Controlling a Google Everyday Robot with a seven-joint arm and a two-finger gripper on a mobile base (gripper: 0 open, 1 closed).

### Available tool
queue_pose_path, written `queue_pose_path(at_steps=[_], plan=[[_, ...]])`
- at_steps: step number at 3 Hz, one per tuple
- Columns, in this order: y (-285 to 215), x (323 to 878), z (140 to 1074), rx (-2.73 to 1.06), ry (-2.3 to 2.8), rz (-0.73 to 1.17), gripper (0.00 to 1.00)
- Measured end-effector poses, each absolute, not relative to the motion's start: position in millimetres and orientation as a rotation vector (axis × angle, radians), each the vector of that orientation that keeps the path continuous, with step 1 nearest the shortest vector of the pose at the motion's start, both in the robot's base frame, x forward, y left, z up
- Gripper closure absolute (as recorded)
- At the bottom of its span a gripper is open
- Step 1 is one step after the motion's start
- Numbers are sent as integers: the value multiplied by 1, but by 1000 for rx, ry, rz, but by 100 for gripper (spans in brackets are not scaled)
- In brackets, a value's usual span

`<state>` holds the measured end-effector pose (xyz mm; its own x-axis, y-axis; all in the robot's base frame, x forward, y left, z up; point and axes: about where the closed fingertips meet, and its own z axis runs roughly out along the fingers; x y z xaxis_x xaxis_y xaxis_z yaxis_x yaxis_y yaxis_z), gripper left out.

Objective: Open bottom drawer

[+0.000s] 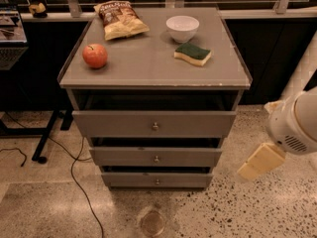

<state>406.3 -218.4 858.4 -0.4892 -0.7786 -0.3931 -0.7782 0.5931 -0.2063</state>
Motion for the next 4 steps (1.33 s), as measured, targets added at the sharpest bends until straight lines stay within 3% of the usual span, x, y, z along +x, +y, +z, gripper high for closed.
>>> queue_pose_path(at_steps=[4], plan=[[-219, 431, 814, -969, 2335, 37, 0]])
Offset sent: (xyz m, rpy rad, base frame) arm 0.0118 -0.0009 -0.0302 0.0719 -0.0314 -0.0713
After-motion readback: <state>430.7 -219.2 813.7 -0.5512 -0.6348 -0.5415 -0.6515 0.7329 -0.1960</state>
